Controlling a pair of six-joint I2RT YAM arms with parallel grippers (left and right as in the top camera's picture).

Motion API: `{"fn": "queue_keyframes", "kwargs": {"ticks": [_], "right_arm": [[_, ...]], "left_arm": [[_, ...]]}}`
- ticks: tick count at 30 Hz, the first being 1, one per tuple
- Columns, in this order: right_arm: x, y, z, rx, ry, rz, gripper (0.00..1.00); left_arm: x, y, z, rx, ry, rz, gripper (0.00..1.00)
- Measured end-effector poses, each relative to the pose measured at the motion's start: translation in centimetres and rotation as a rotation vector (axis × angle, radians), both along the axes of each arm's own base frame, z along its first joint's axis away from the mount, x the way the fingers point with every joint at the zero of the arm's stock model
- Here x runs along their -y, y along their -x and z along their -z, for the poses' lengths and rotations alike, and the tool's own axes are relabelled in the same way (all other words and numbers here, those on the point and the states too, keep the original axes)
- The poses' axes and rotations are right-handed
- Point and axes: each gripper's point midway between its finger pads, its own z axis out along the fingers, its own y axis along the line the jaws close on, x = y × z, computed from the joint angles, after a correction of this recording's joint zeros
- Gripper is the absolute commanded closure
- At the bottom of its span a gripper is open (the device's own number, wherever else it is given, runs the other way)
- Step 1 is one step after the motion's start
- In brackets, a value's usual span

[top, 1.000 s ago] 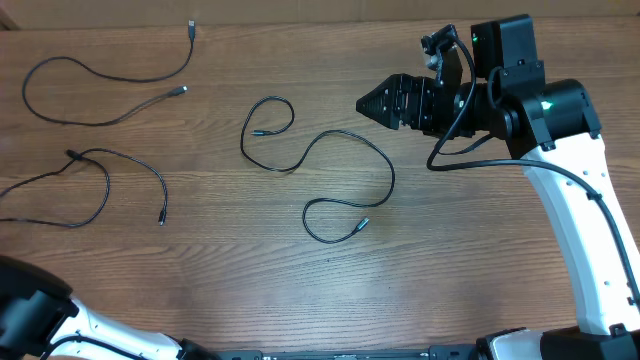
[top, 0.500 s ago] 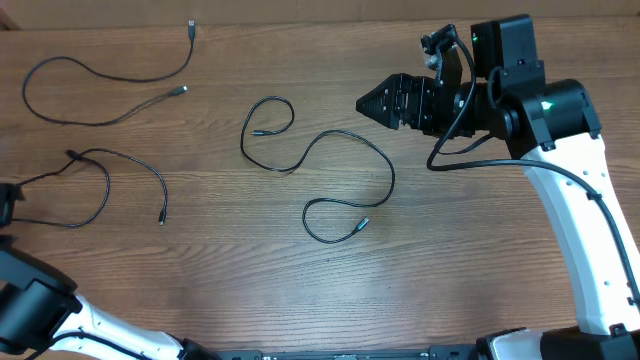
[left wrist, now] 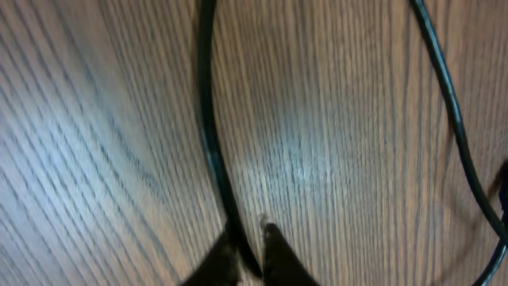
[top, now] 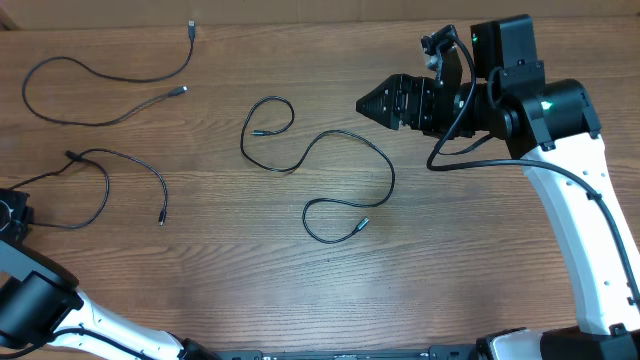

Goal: Untangle cables

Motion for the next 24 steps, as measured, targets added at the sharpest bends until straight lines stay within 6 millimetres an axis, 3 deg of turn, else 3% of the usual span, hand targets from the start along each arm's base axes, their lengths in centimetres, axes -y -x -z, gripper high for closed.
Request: {"fn": "queue_keyframes", "kwargs": {"ticks": [9,18,24], "right_arm": [[0.0,0.0,0.0,-0.003,0.001,0.000,0.00],[0.0,0.1,0.1,-0.005,0.001,0.000,0.00],[0.0,0.0,0.0,-0.002,0.001,0.000,0.00]], "left_arm": [[-1.1,-1.2,-0.4,0.053,-0.045,0.003,0.96],[-1.6,-5.5,-2.0,0.278,-0.046,0.062,0.96],[-1.4,-5.9,-2.2,0.297,-0.045,0.094,0.96]]}}
